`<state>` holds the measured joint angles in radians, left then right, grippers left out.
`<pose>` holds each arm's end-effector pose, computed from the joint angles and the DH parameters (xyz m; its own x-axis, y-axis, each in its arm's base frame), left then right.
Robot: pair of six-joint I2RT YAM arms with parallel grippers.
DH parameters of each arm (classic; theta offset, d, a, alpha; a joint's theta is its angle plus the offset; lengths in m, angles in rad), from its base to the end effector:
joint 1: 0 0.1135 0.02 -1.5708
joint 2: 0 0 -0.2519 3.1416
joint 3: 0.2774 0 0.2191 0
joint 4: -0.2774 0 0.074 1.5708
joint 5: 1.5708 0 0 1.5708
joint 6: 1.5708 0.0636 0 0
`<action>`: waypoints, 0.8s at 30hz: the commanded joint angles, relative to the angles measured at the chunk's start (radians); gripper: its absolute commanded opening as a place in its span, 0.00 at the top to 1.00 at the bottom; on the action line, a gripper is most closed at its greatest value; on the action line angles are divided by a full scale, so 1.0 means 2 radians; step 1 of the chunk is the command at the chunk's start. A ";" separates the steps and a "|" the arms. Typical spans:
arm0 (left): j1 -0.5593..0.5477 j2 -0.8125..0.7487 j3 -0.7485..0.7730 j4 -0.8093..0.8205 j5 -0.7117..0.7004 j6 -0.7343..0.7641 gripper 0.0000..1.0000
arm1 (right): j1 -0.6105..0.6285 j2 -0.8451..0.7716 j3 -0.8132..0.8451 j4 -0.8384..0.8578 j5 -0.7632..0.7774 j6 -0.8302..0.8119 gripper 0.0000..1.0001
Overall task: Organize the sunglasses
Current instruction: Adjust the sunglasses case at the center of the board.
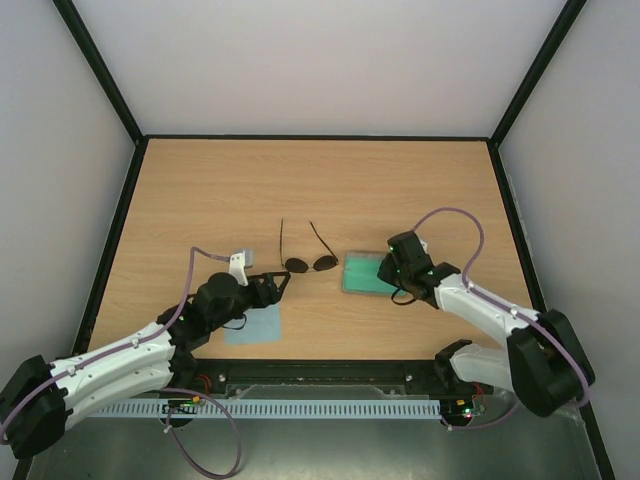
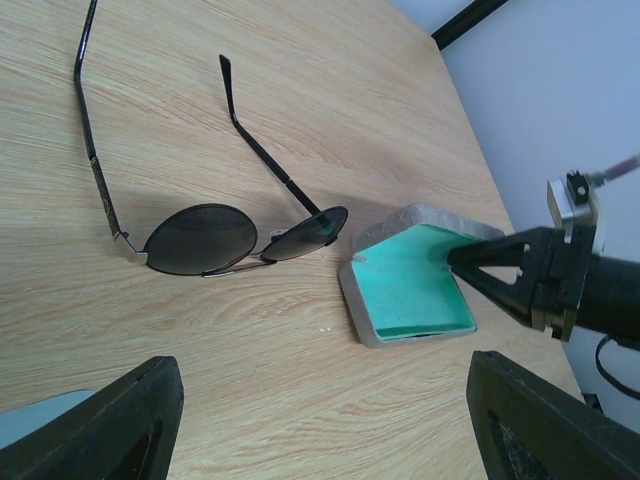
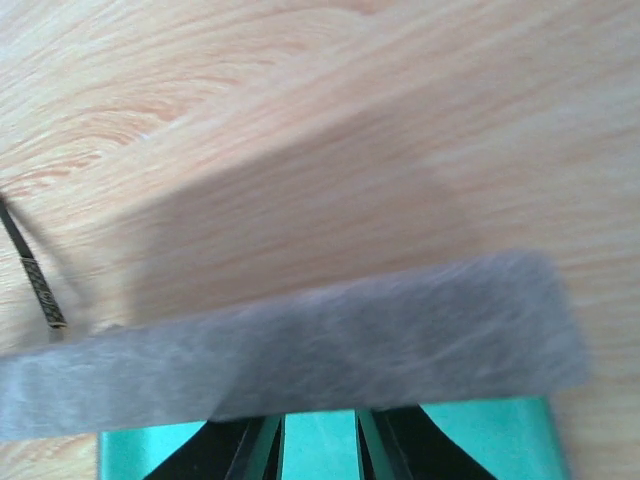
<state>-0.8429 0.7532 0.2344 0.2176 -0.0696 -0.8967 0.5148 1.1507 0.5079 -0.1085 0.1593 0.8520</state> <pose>0.1232 -0.1316 0.1926 -0.6705 -0.4190 -0.6122 0.2831 0.6183 -0.7332 0.1981 0.1005 0.1718 -0.6811 0.4684 -0.5627 0.1935 0.8564 0.4787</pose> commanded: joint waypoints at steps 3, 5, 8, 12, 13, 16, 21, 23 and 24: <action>0.005 -0.005 -0.007 -0.005 0.005 0.005 0.19 | -0.002 0.044 0.015 0.047 -0.042 -0.030 0.80; 0.004 -0.008 -0.007 -0.009 0.001 0.004 0.19 | 0.000 0.035 -0.010 0.062 -0.051 -0.023 0.80; 0.004 -0.014 -0.008 -0.019 -0.010 0.005 0.19 | 0.014 0.016 -0.046 0.080 -0.055 -0.013 0.79; 0.005 -0.012 -0.002 -0.024 -0.016 0.007 0.19 | 0.041 0.005 -0.080 0.098 -0.040 0.006 0.79; 0.005 -0.010 0.000 -0.026 -0.017 0.007 0.19 | 0.044 0.009 -0.085 0.106 -0.040 0.009 0.79; 0.005 -0.006 0.005 -0.028 -0.019 0.007 0.19 | 0.046 0.029 -0.091 0.128 -0.033 0.010 0.79; 0.006 -0.001 0.014 -0.037 -0.026 0.010 0.19 | 0.046 0.062 -0.076 0.152 0.009 0.003 0.79; 0.007 0.000 0.016 -0.039 -0.030 0.012 0.19 | 0.045 0.078 -0.061 0.154 0.032 -0.003 0.79; 0.009 0.002 0.017 -0.039 -0.031 0.012 0.19 | 0.046 0.087 -0.055 0.158 0.044 -0.005 0.79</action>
<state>-0.8364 0.7471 0.2314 0.1627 -0.1066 -0.8955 0.6025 1.2522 0.3645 0.2073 0.1333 0.8562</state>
